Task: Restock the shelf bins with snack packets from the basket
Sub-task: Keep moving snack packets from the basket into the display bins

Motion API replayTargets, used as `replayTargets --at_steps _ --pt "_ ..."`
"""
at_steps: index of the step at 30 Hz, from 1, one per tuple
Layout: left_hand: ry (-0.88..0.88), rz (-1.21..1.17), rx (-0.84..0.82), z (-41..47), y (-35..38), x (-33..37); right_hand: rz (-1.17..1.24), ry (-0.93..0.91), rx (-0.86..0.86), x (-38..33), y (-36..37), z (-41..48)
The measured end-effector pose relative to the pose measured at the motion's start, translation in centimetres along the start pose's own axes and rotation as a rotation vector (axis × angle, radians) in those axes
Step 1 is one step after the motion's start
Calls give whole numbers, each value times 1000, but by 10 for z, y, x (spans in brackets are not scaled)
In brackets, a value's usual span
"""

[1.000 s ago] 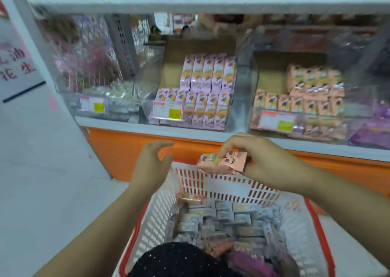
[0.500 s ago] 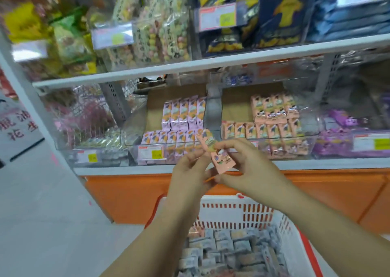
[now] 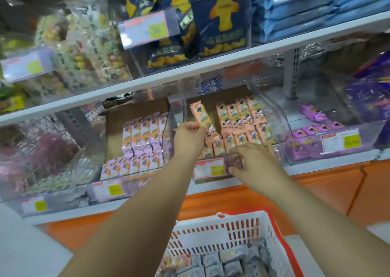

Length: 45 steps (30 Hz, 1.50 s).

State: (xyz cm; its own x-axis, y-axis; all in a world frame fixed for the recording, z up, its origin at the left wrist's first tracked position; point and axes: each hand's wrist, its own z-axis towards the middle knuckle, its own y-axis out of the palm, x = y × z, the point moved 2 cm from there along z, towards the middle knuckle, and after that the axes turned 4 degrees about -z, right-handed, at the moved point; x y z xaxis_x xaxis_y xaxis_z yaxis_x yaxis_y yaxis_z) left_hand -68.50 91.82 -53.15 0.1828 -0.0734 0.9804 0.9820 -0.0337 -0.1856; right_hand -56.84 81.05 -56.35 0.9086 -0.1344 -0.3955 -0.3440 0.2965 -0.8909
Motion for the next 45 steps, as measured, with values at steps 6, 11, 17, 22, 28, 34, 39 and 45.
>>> replayTargets --at_steps 6,11,17,22,28,34,39,45 --pt "69 285 34 53 27 3 23 -14 47 6 2 9" --pt "95 486 -19 68 45 -3 40 -28 58 10 5 14" --pt "122 655 -97 72 50 -9 53 -42 81 9 6 13" --pt "136 785 -182 58 46 -2 82 -70 144 8 5 9" --pt "522 556 -100 -8 0 5 195 -315 282 -27 15 -11" --pt "550 526 -92 -58 -91 -49 72 -374 -150 -50 63 -43" --pt "312 695 -103 -73 -176 -135 -15 -308 -398 -59 109 -56" --pt "96 778 -21 -94 -242 -227 -23 -189 -585 -61 172 -55"
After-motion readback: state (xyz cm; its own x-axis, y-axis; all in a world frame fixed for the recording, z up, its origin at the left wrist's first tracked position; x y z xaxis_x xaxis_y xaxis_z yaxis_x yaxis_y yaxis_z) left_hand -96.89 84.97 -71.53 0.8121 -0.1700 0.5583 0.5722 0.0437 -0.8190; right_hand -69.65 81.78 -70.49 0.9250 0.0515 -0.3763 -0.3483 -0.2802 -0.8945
